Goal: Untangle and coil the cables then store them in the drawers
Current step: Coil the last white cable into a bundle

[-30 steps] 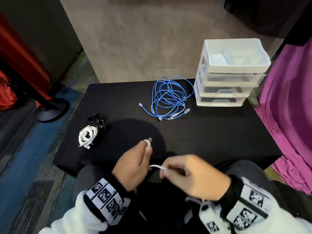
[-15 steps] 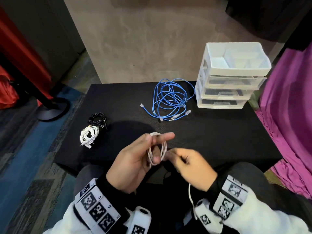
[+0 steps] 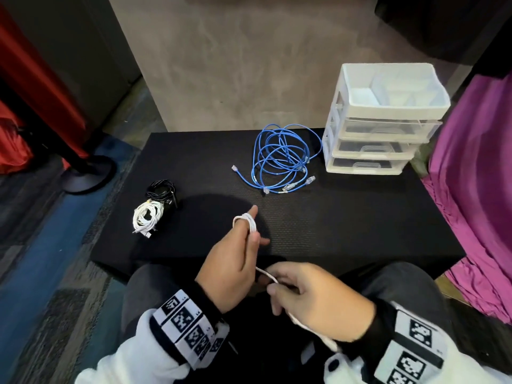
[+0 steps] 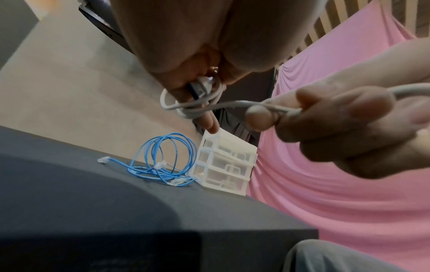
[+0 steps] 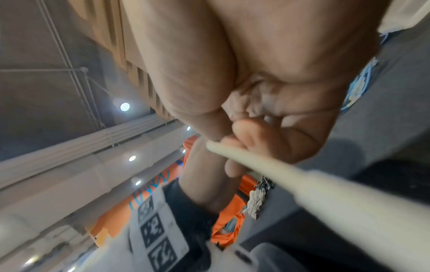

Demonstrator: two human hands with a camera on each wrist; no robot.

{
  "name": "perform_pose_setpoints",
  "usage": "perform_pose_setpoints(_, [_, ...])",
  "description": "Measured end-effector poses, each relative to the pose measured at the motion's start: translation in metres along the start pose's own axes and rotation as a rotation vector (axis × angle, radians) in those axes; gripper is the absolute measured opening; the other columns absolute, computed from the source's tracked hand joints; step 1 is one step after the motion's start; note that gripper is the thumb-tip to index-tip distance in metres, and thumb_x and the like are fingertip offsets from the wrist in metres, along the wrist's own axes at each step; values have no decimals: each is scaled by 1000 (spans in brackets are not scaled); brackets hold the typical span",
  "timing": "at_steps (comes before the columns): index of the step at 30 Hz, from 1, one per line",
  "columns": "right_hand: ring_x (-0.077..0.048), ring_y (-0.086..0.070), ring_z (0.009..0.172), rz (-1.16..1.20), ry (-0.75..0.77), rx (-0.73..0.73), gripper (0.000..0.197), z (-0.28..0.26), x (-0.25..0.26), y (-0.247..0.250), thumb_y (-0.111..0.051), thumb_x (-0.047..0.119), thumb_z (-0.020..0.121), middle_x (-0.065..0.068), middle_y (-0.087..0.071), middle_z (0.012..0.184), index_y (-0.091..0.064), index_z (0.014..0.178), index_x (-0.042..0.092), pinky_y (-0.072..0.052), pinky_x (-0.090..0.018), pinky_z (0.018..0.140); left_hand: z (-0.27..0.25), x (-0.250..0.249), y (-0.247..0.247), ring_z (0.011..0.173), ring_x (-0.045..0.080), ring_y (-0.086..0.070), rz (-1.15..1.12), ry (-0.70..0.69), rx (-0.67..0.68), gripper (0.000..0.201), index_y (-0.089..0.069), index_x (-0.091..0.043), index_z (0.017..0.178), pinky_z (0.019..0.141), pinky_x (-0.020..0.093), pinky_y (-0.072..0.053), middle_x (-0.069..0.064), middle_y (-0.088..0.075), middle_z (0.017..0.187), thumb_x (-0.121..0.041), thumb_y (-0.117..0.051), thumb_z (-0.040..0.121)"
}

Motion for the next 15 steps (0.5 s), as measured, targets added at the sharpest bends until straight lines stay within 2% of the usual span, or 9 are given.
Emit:
perform_pose_setpoints(2, [-17,-50,53,83,-23,-22,12,-3,2,12,-54,13,101,2,-68,70,-65,105,15,-41,-29,51,-2,4,3,93,-2,-67,99,-28,54,38,-52,-20,133,89,25,-51,-7,-69,123,-40,-32,107])
perform_pose_setpoints(4, [-14,-46,51,160,-21,-70,11,-6,8,25,-56,7,102,-2,-67,70,-61,109,14,-36,-22,47,-8,3,3,81,5,-66,57,-46,160,27,-55,-25,106,82,33,-54,-14,-68,105,-41,-33,107])
perform_pose_setpoints(5, [-13,-46,52,158,3,-89,12,-6,11,32,-56,5,101,-3,-67,71,-59,108,14,-37,-22,49,-12,1,1,75,7,-64,-19,-31,232,26,-54,-28,97,77,35,-54,-15,-66,93,-42,-35,107])
perform_pose_setpoints(7, [-14,-53,59,67,87,-111,13,-3,17,44,-57,6,101,-3,-68,73,-60,105,18,-45,-27,58,-20,-9,-5,66,9,-61,-167,12,362,27,-56,-29,91,68,32,-53,-13,-61,78,-41,-38,107])
perform_pose_setpoints(9, [-17,-63,72,-150,165,-136,14,0,18,53,-59,13,101,4,-69,78,-62,104,27,-52,-38,74,-22,-18,-8,61,9,-56,-292,56,436,29,-61,-20,96,62,25,-47,-12,-62,78,-37,-40,106])
perform_pose_setpoints(11, [-14,-60,85,-429,261,-214,11,3,18,60,-60,24,100,12,-67,82,-65,106,32,-49,-41,87,-22,-26,-8,58,13,-50,-502,106,475,34,-58,-8,94,59,23,-42,-5,-61,83,-34,-40,105])
perform_pose_setpoints(12, [-12,-57,91,-532,309,-272,11,4,19,63,-60,31,100,15,-67,85,-68,106,34,-46,-41,91,-22,-29,-8,56,14,-47,-622,132,479,33,-56,-9,91,59,21,-40,1,-58,85,-34,-40,105])
perform_pose_setpoints(14, [-12,-51,97,-590,367,-409,13,6,20,66,-62,40,96,16,-65,89,-74,100,37,-42,-40,93,-21,-37,-7,54,14,-44,-860,187,452,29,-51,-12,87,59,23,-36,8,-55,85,-33,-41,105])
perform_pose_setpoints(15, [-13,-52,96,-555,380,-480,12,7,20,65,-66,40,95,15,-63,89,-77,98,37,-42,-38,91,-21,-40,-7,53,13,-43,-967,215,426,28,-48,-11,87,58,24,-36,8,-56,82,-32,-41,104])
Point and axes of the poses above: each hand's wrist, its own z-axis towards the middle knuckle, its own y-axis out of the back of the hand, x = y × z, the point moved 3 cm from there along z, towards the middle knuckle
